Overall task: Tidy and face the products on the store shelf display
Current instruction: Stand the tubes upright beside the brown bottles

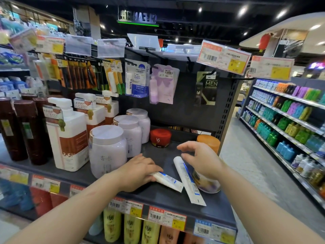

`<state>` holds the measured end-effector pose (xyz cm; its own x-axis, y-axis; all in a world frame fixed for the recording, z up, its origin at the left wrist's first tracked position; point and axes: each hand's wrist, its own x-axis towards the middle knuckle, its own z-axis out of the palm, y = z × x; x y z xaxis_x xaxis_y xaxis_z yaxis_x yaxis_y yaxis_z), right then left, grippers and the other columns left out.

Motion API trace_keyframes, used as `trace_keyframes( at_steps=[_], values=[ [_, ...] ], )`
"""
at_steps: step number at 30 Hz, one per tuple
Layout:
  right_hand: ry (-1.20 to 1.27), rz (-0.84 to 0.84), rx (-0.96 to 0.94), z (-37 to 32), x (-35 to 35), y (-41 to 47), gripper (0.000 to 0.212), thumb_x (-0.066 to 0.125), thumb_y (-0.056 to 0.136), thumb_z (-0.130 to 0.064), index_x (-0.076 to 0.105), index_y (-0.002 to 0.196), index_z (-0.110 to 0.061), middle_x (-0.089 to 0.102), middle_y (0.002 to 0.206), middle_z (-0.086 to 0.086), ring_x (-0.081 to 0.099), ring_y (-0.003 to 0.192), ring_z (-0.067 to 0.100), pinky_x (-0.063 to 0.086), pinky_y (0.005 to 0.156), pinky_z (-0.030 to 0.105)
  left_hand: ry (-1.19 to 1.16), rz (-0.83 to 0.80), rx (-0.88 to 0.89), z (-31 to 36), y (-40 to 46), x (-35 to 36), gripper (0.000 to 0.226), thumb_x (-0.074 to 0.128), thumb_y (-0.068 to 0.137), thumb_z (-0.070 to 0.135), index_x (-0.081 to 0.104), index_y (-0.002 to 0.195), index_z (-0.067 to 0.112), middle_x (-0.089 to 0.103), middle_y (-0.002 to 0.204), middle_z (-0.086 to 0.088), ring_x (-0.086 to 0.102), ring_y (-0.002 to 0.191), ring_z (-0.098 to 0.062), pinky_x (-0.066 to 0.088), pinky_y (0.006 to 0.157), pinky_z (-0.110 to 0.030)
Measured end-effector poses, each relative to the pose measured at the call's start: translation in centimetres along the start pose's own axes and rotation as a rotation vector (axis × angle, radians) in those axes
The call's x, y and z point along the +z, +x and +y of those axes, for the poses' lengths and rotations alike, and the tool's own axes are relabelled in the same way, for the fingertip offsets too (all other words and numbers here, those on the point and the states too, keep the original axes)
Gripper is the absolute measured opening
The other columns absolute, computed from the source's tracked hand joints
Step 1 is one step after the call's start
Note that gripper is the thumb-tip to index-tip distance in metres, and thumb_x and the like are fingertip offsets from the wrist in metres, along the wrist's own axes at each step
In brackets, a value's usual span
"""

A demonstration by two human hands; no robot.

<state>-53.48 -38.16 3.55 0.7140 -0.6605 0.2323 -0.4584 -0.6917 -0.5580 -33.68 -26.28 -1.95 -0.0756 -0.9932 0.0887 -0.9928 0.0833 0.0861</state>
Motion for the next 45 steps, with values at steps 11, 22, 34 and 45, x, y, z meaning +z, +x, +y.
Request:
trace_keyframes(
  at_steps=[11,22,34,45],
  values=[
    [-0.260,-0.208,0.023,-1.1,0.6,1.8,0.032,0.058,0.093,-0.016,0.062,0.121,-0.030,0.064,0.120,-0.009,0.061,0.107,0.012,0.052,0.089,0.026,-1.164,0.425,-0.362,2.5,-3.0,0.2,0.023,0.041,0.101,0.029,0.047,0.120,0.039,0.055,0.122,0.015,0.051,0.113,-0.002,0.041,0.102,-0.032],
    [-1.052,-0.563,-0.104,-1.3,1.9,2.6,0.069,0.056,0.089,-0.009,0.033,0.143,-0.045,0.054,0.136,0.003,0.040,0.132,0.030,-0.007,0.115,0.058,-1.072,0.403,-0.448,2.2,-3.9,-0.1,0.045,0.061,0.091,0.016,0.043,0.129,0.031,0.056,0.130,0.014,0.052,0.121,-0.003,0.041,0.108,-0.036],
    [-0.705,-0.519,-0.134,-0.6,4.4,4.2,0.074,0.072,0.079,-0.042,0.036,0.144,-0.040,0.047,0.146,-0.007,0.038,0.138,0.022,-0.002,0.115,0.054,-1.047,0.475,-0.523,2.2,-6.1,-1.1,0.040,0.060,0.092,0.019,0.041,0.120,0.038,0.050,0.111,0.029,0.049,0.109,0.006,0.040,0.093,-0.018],
    [-0.523,-0.294,-0.284,0.4,5.5,4.1,0.048,0.078,0.070,-0.044,0.050,0.104,-0.027,0.059,0.111,-0.003,0.055,0.104,0.020,0.043,0.085,0.034,-0.991,0.585,-0.502,2.6,-7.0,-2.5,0.036,0.062,0.090,0.018,0.048,0.113,0.042,0.062,0.113,0.020,0.057,0.105,0.007,0.049,0.090,-0.019]
  ],
)
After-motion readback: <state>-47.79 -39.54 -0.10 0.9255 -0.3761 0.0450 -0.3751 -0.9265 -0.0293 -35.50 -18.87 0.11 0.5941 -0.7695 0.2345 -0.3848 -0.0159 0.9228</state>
